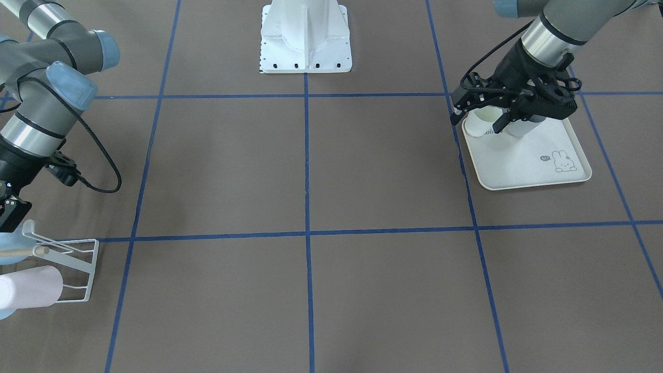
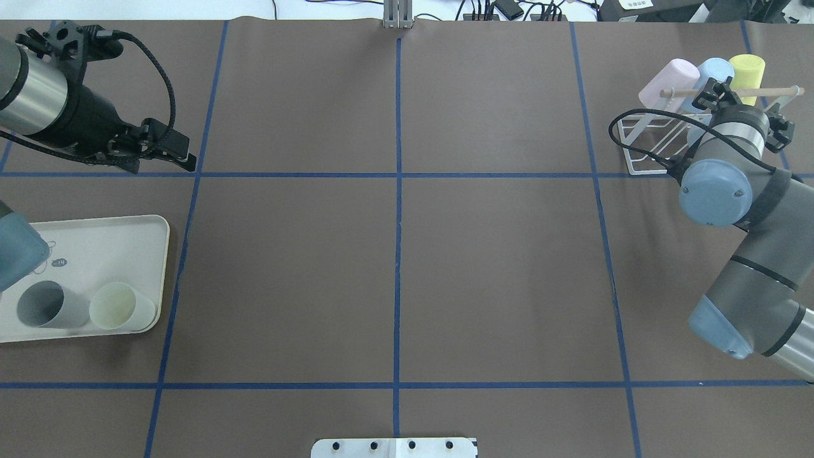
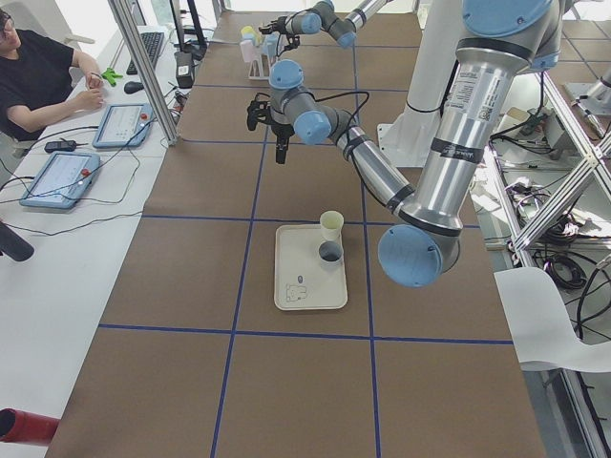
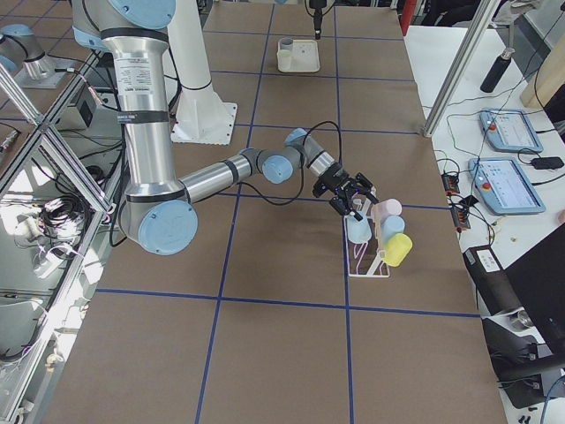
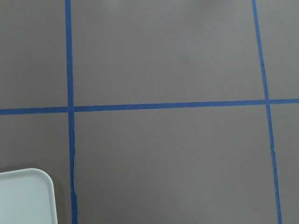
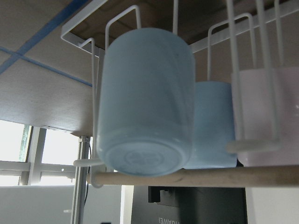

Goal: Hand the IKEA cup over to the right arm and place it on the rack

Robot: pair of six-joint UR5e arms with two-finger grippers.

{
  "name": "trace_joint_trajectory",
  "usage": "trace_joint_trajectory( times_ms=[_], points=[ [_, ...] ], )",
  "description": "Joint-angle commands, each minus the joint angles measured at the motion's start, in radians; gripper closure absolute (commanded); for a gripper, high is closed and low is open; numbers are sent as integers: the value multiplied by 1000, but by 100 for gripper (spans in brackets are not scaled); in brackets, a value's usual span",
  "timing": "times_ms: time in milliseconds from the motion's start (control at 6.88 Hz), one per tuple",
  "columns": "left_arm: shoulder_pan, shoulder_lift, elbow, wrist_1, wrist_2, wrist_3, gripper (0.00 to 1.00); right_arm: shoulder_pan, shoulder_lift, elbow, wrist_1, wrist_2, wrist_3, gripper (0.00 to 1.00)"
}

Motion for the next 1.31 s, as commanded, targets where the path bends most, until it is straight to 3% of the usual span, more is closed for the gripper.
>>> trace_joint_trajectory(
  times_ms=[0, 291, 436, 726, 1162],
  points=[
    [-12, 55, -15, 3, 8, 146, 0, 1, 67, 55, -4, 86, 41, 13],
    [-73, 201, -38, 0, 22, 378, 0, 3, 72, 118, -4, 270, 367, 12],
    [-72, 232, -42, -11, 78, 383, 0, 3, 73, 149, -2, 392, 570, 12],
    [-68, 299, -42, -25, 90, 386, 0, 1, 107, 201, -1, 595, 972, 12],
    [-64, 514, -7, -306, 94, 379, 0, 1, 123, 209, 112, 789, 1451, 12]
  ],
)
